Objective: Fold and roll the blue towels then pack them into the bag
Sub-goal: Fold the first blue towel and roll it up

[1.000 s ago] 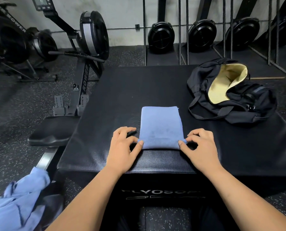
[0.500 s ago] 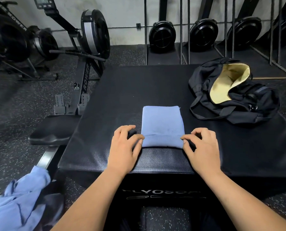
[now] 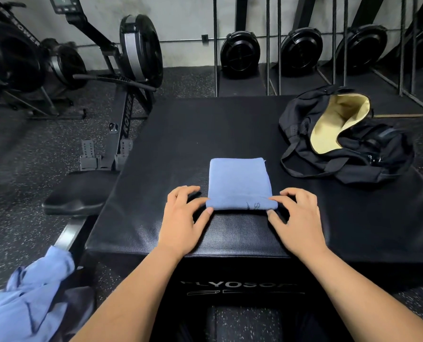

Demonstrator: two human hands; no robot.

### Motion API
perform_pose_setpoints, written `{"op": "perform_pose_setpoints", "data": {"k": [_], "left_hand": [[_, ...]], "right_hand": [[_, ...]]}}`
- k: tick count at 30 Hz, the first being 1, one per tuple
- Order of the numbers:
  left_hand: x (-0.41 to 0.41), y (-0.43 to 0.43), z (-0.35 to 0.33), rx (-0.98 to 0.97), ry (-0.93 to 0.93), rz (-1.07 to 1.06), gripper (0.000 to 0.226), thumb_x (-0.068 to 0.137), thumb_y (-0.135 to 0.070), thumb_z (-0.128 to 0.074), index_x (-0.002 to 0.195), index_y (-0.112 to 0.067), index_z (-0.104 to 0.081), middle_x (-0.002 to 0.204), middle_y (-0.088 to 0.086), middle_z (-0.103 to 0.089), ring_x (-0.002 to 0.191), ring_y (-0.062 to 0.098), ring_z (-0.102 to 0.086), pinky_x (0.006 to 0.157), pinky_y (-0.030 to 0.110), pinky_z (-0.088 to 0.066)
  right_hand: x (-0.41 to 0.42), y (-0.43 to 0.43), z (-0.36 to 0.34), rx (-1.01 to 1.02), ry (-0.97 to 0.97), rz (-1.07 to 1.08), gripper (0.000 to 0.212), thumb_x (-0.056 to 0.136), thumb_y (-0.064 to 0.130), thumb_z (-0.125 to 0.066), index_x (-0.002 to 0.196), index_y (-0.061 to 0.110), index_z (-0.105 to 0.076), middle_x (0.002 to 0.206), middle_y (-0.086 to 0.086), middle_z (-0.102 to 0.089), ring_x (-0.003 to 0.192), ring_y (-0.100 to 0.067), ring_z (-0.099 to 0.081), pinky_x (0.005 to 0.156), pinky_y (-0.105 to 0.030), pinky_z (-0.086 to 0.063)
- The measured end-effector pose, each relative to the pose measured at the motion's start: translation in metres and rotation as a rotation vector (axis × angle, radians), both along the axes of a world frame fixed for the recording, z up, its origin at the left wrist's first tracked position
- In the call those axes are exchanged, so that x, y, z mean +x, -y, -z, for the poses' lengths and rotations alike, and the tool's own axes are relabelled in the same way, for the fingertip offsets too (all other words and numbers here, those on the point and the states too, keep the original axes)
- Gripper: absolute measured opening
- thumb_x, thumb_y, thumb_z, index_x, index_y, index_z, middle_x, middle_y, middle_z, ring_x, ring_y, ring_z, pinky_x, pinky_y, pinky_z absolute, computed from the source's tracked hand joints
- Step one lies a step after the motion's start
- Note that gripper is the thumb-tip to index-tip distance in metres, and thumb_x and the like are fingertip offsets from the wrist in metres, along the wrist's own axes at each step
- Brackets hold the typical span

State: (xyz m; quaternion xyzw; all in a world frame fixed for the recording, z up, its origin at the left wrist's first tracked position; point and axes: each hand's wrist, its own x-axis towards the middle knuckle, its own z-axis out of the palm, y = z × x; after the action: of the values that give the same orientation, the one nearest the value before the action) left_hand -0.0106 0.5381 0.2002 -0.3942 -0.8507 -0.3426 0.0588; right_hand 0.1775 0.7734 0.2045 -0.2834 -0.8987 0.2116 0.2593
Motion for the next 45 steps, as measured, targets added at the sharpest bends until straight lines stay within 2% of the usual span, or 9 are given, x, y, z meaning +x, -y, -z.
{"op": "perform_pose_setpoints", "data": {"k": [4,10,13,17,25,29,34,42,45], "left_hand": [[0.001,0.001,-0.001,0.026,0.041,0.013,0.033,0.101,-0.053,-0.055,0.1,-0.028,-0.077,0.141,-0.015,-0.054,0.141,0.017,-0.035,0.117,0.045,-0.036],[0.003,0.0,-0.004,0.015,0.042,-0.001,0.033,0.098,-0.053,-0.057,0.082,-0.026,-0.069,0.129,-0.015,-0.057,0.134,0.011,-0.037,0.113,0.039,-0.038],[0.004,-0.001,-0.006,0.055,0.047,-0.037,0.022,0.095,-0.048,-0.066,0.087,-0.028,-0.064,0.125,-0.011,-0.056,0.13,0.012,-0.039,0.11,0.036,-0.039],[0.007,0.0,-0.008,0.055,-0.03,0.003,0.019,0.097,-0.033,-0.072,0.113,-0.025,-0.064,0.13,-0.007,-0.053,0.129,0.017,-0.041,0.111,0.034,-0.037],[0.007,0.0,-0.004,0.036,-0.145,-0.028,0.023,0.104,-0.036,-0.064,0.123,-0.029,-0.075,0.132,-0.002,-0.054,0.128,0.021,-0.044,0.109,0.039,-0.042],[0.007,-0.001,-0.005,-0.047,-0.134,-0.004,0.04,0.095,-0.051,-0.069,0.131,-0.033,-0.071,0.135,-0.003,-0.051,0.133,0.021,-0.042,0.113,0.037,-0.04],[0.002,-0.001,-0.001,-0.032,-0.102,-0.006,0.037,0.097,-0.046,-0.07,0.132,-0.035,-0.07,0.136,-0.004,-0.052,0.135,0.023,-0.041,0.113,0.045,-0.041],[0.001,0.001,-0.001,0.056,0.012,-0.003,0.033,0.098,-0.054,-0.06,0.106,-0.029,-0.079,0.132,-0.014,-0.055,0.136,0.014,-0.037,0.116,0.036,-0.036],[0.001,0.002,-0.002,0.063,0.048,0.003,0.03,0.097,-0.052,-0.06,0.085,-0.028,-0.073,0.13,-0.016,-0.058,0.137,0.016,-0.037,0.115,0.04,-0.036]], "right_hand": [[0.0,-0.004,0.003,-0.049,-0.052,-0.01,0.015,0.085,0.041,-0.077,0.097,0.031,-0.076,0.121,0.015,-0.056,0.123,-0.017,-0.041,0.103,-0.047,-0.043],[0.001,-0.004,0.0,-0.085,-0.085,-0.014,0.022,0.08,0.052,-0.071,0.076,0.031,-0.067,0.111,0.019,-0.059,0.117,-0.015,-0.043,0.1,-0.045,-0.044],[0.001,-0.002,-0.002,-0.096,-0.08,0.015,0.016,0.08,0.04,-0.082,0.085,0.031,-0.07,0.109,0.017,-0.054,0.113,-0.015,-0.043,0.096,-0.042,-0.047],[0.003,0.002,-0.01,-0.09,-0.112,0.0,0.035,0.084,0.033,-0.082,0.114,0.038,-0.065,0.119,0.012,-0.047,0.113,-0.016,-0.043,0.095,-0.037,-0.046],[0.002,0.005,-0.001,0.129,-0.09,0.029,0.02,0.096,0.031,-0.072,0.115,0.032,-0.077,0.117,0.005,-0.053,0.11,-0.024,-0.046,0.09,-0.048,-0.047],[-0.001,0.005,-0.001,0.106,-0.005,0.026,0.034,0.09,0.045,-0.067,0.122,0.034,-0.073,0.122,0.006,-0.05,0.119,-0.024,-0.044,0.097,-0.042,-0.043],[0.0,0.002,-0.002,0.059,0.071,-0.004,0.049,0.084,0.036,-0.079,0.131,0.036,-0.067,0.13,0.01,-0.046,0.129,-0.021,-0.039,0.105,-0.035,-0.034],[-0.001,-0.002,-0.001,-0.029,0.002,-0.004,0.026,0.09,0.042,-0.074,0.113,0.03,-0.075,0.124,0.013,-0.053,0.125,-0.019,-0.041,0.102,-0.042,-0.039],[-0.001,-0.004,-0.001,-0.066,-0.024,-0.015,0.037,0.087,0.058,-0.061,0.097,0.026,-0.076,0.121,0.017,-0.056,0.124,-0.015,-0.041,0.103,-0.043,-0.04]]}}
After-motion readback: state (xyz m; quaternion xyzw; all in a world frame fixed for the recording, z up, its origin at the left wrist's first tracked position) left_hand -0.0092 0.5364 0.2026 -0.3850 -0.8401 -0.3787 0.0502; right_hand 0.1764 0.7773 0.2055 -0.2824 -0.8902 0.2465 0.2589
